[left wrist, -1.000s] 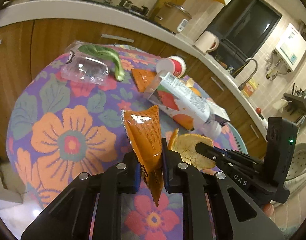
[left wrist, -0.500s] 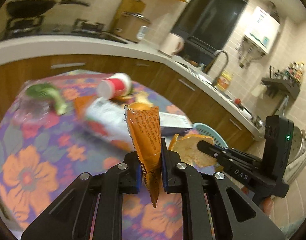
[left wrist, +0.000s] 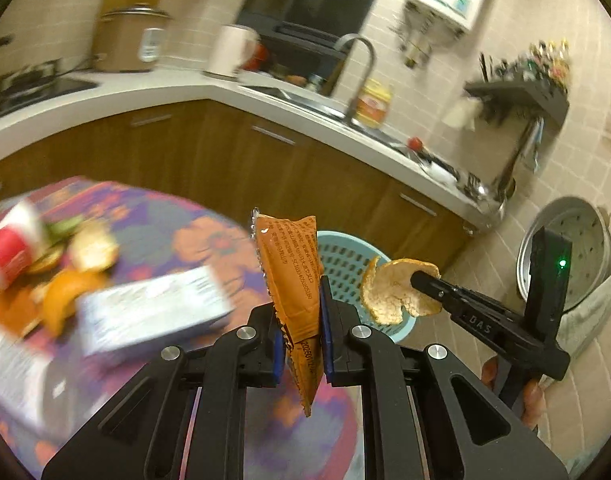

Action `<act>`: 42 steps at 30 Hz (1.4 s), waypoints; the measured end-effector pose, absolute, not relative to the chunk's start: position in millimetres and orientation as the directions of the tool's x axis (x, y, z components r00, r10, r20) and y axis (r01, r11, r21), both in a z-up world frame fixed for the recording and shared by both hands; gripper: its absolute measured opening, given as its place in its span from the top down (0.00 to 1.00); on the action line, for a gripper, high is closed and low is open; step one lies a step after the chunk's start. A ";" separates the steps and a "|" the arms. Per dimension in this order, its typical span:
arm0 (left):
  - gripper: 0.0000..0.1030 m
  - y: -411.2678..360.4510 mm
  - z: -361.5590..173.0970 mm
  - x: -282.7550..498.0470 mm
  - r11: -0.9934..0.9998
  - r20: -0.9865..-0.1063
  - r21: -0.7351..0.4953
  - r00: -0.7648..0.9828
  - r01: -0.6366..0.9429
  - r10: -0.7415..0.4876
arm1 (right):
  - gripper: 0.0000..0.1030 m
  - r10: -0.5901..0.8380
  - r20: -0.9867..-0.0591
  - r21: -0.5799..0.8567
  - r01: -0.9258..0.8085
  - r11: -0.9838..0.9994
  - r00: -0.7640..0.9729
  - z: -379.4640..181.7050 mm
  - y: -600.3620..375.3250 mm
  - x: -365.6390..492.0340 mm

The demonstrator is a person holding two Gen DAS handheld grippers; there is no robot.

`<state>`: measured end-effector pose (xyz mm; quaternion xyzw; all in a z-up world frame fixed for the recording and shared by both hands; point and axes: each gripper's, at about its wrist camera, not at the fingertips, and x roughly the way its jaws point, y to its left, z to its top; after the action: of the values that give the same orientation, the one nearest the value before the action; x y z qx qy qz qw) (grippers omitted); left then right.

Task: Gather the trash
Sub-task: 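Carry both items over the blue wastebasket and open both tools to drop them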

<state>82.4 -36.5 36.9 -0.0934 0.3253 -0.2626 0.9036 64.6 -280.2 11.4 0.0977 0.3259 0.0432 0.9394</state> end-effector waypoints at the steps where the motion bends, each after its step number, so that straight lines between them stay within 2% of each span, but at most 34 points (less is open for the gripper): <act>1: 0.89 -47.7 36.3 88.1 0.842 -0.544 -0.334 0.643 0.424 -0.539 | 0.97 0.130 -0.610 0.213 0.004 0.977 0.782 8.0 -291.4 68.8; 9: 0.89 -147.2 3.2 151.7 0.802 -0.602 -0.347 0.540 0.486 -0.588 | 0.97 0.045 -0.668 0.208 0.128 0.970 0.743 -32.2 -352.2 95.0; 16: 0.88 -186.9 -35.4 175.5 0.794 -0.636 -0.368 0.492 0.484 -0.595 | 0.97 0.054 -0.709 0.228 0.157 0.961 0.703 -63.6 -374.1 116.6; 21: 0.82 -192.2 -45.8 179.5 0.802 -0.654 -0.362 0.483 0.475 -0.582 | 0.95 0.083 -0.731 0.257 0.161 0.953 0.677 -79.4 -383.4 128.1; 23: 0.61 -190.2 -46.7 181.5 0.808 -0.656 -0.363 0.489 0.463 -0.575 | 0.90 0.075 -0.737 0.250 0.168 0.953 0.671 -82.2 -384.6 131.6; 25: 0.55 -187.4 -46.3 182.3 0.816 -0.652 -0.361 0.504 0.451 -0.567 | 0.83 0.073 -0.742 0.247 0.171 0.954 0.666 -84.2 -384.5 133.4; 27: 0.55 -184.6 -46.9 183.9 0.820 -0.655 -0.364 0.504 0.443 -0.563 | 0.80 0.076 -0.742 0.254 0.175 0.951 0.666 -85.5 -385.6 132.0; 31: 0.47 -180.8 -44.2 182.1 0.830 -0.654 -0.353 0.521 0.431 -0.549 | 0.75 0.075 -0.741 0.255 0.177 0.950 0.667 -83.0 -384.9 129.5; 33: 0.46 -180.0 -42.2 180.2 0.832 -0.652 -0.350 0.525 0.431 -0.547 | 0.67 0.065 -0.738 0.243 0.175 0.954 0.672 -79.3 -382.9 128.2; 35: 0.44 -179.0 -40.6 178.0 0.834 -0.649 -0.346 0.532 0.430 -0.544 | 0.48 0.044 -0.727 0.227 0.180 0.957 0.685 -74.9 -381.9 124.5; 42: 0.43 -172.7 -31.6 173.2 0.837 -0.633 -0.341 0.554 0.428 -0.541 | 0.47 0.009 -0.721 0.185 0.179 0.966 0.693 -65.5 -372.6 120.3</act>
<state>173.2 -172.7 -31.6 -0.0736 0.3835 -0.2756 0.8784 120.3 -372.6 -65.5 0.1212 0.3892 -0.0467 0.9120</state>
